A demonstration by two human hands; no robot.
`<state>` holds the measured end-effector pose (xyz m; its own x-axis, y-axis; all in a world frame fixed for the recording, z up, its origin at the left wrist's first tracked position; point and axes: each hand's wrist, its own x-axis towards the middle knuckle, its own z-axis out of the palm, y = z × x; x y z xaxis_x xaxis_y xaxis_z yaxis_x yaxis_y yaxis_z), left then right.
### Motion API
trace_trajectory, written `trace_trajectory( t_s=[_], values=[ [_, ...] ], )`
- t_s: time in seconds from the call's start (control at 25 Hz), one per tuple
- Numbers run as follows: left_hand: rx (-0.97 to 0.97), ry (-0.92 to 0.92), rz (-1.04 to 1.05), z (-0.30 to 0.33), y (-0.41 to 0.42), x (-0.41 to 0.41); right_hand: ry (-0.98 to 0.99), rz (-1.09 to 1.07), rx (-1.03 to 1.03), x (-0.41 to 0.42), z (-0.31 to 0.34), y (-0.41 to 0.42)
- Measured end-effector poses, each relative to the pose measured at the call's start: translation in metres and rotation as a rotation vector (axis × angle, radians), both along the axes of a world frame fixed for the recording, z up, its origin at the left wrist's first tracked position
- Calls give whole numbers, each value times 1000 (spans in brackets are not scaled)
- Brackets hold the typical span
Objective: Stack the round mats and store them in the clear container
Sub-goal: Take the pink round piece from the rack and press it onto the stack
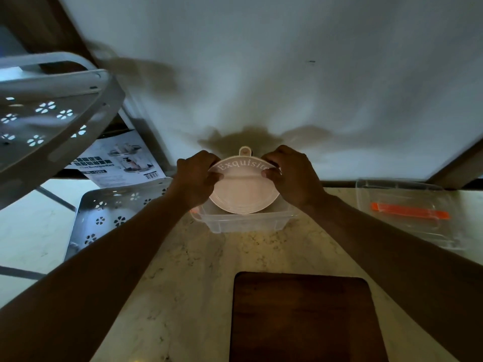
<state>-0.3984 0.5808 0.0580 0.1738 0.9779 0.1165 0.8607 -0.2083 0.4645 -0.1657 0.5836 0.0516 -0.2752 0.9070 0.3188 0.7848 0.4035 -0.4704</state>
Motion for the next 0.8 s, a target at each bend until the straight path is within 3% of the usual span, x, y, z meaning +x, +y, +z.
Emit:
trace_trajectory(
  t_s=[0.44,0.8],
  values=[
    [46,-20,-27,7,2,-7,13,14,21,3,11,-2],
    [73,98,-100,7,11,-4,-32,-18,-12,2,7,6]
  ],
)
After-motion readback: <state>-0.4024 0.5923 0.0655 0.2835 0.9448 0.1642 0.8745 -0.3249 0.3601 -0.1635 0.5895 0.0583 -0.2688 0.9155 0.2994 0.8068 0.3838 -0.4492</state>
